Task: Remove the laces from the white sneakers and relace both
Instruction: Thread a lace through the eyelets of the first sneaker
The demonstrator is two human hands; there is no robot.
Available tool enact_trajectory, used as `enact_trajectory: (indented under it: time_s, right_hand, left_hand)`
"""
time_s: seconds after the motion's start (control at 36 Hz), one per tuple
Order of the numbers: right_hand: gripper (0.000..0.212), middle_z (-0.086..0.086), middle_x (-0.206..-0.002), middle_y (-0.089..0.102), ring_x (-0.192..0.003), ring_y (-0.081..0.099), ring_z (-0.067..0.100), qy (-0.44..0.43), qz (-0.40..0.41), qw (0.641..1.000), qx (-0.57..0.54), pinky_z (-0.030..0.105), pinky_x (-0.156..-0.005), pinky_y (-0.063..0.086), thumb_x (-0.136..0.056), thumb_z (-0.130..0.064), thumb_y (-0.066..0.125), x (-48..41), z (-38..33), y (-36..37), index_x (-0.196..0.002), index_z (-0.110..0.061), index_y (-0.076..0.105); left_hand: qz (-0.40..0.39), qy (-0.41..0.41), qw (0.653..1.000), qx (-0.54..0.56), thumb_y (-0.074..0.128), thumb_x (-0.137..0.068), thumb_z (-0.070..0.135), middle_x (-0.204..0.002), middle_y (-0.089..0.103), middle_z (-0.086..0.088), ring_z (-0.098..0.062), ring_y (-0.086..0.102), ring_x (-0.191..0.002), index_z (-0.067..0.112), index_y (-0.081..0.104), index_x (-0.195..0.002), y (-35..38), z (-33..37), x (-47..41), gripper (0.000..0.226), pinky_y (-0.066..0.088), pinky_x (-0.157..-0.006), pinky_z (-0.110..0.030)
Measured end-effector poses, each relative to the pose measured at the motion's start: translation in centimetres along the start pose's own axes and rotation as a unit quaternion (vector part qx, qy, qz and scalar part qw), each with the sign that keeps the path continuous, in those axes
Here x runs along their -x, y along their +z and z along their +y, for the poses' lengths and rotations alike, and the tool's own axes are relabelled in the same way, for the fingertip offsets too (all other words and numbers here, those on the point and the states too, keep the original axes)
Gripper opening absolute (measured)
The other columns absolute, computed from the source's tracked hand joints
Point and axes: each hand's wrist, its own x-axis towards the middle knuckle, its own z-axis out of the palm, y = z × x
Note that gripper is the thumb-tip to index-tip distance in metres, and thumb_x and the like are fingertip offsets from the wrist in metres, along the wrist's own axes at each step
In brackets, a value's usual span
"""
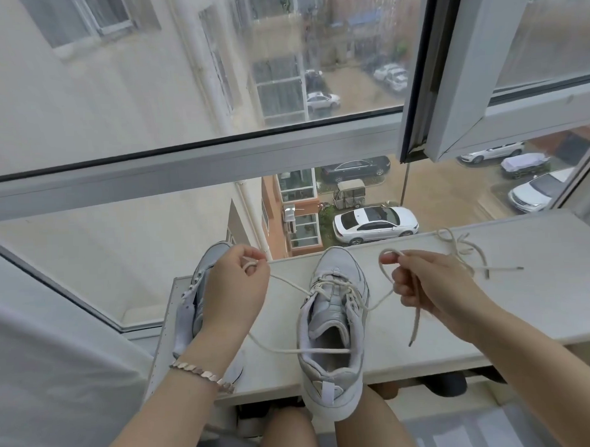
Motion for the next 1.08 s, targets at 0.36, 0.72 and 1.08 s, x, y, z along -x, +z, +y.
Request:
enact_trajectory:
  time_s: [0.36, 0.72, 1.08]
  right_hand:
    - [0.026, -0.004, -0.054, 0.030, -0.046, 0.025, 0.007, -0.020, -0.041, 0.979, -0.197, 0.015, -0.039, 0.023, -0.101, -0.014, 0.035, -0.2, -0.1, 2.2, -0.089, -0.011, 0.058]
    - [0.028, -0.008, -0.048, 0.036, -0.041, 0.029, 0.005, -0.068, 0.019, 0.930, -0.362, 0.013, -0.038, 0.026, -0.102, -0.016, 0.030, -1.2, -2.1, 0.9, -0.084, -0.014, 0.051]
    - [0.019, -0.001, -0.061, 0.053, -0.053, 0.052, 0.009, -0.072, 0.017, 0.933, -0.353, 0.017, -0.052, 0.046, -0.098, -0.017, 0.043, -1.1, -1.4, 1.6, -0.090, -0.008, 0.057]
  left_hand:
    - [-0.270, 0.093, 0.958, 0.029, 0.064, -0.081, 0.045, -0.092, 0.056, 0.027, 0.010, 0.050, -0.092, 0.034, 0.063, -0.106, 3.2, 4.4, 5.8, 0.028, 0.034, -0.070, 0.000]
    - [-0.370, 0.023, 0.927, 0.062, 0.048, -0.095, 0.036, -0.089, 0.056, 0.017, 0.009, 0.049, -0.065, 0.025, 0.059, -0.120, 4.5, 4.8, 6.4, 0.029, 0.037, -0.060, -0.006]
    - [-0.313, 0.014, 0.944, 0.102, 0.048, -0.097, 0.026, -0.046, 0.055, 0.017, 0.002, 0.046, -0.044, 0.015, 0.065, -0.071, 4.6, 5.3, 6.1, 0.033, 0.036, -0.051, -0.007]
